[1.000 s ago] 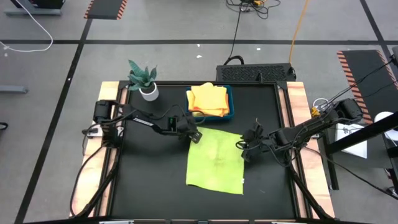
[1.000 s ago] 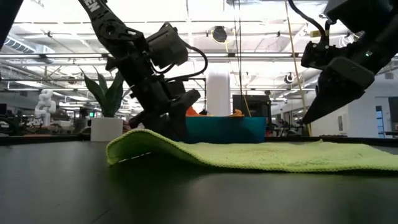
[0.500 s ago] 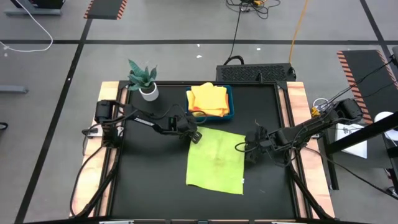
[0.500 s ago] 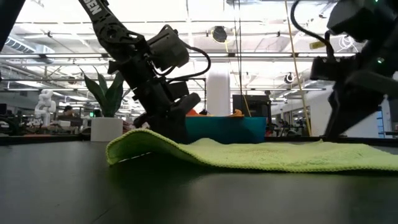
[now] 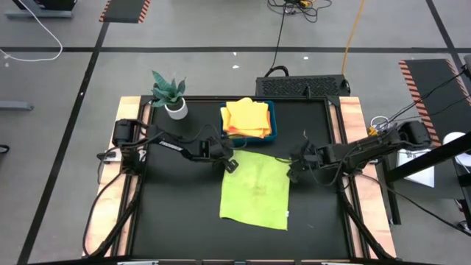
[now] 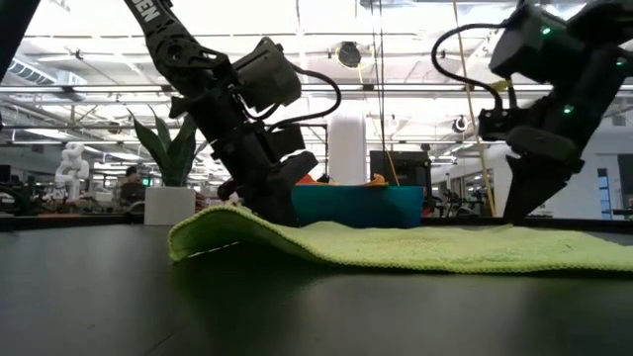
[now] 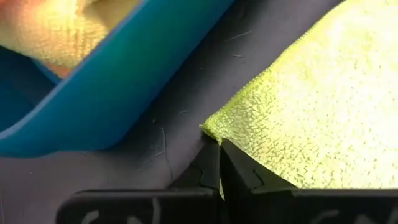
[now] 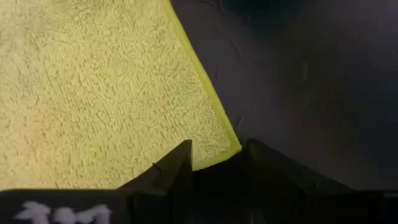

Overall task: Fold microfiber towels
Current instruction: Fold the green microfiber cloth

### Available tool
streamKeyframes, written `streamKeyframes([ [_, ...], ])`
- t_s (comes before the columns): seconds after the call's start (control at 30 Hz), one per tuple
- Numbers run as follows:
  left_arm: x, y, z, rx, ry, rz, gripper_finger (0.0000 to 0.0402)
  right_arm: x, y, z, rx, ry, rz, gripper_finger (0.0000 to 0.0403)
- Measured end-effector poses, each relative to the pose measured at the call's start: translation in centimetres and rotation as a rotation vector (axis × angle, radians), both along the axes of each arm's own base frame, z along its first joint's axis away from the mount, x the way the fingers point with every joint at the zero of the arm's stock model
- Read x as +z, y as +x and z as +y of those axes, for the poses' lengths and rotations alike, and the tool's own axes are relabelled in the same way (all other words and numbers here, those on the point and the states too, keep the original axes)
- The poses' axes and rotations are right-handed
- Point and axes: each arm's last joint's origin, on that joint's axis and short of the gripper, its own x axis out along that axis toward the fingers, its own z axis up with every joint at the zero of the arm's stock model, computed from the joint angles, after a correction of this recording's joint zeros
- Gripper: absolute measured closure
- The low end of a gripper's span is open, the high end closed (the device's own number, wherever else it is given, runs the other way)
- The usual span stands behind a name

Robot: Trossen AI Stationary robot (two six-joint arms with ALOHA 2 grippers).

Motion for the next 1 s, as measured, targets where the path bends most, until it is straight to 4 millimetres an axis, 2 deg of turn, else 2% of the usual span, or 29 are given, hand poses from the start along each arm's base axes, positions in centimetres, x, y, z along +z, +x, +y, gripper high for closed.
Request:
streamKeyframes([
  [0.17,0.2,0.0,-0.8,-0.035,0.039,0.009,0.04,-0.2,0.3,-0.8,0.047,0.01,-0.035,0.0257],
  [0.3,0.3,0.0,-1.6,-0.048,0.079,0.019,0.04,-1.2,-0.1,-1.2,0.098,0.08,-0.147,0.0257],
  [0.63,0.4,-0.1,-3.0,-0.058,0.175,0.027,0.0401,-4.2,-4.0,-2.7,0.012,0.15,-0.349,0.0257],
  [0.8,0.5,0.0,-3.1,-0.061,0.176,0.025,0.0401,-3.7,-4.6,-3.0,0.007,0.13,-0.428,0.0257],
  [1.0,0.5,0.0,-3.5,-0.068,0.183,0.02,0.0401,-2.4,-4.4,-3.0,0.111,0.06,-0.512,0.0257],
])
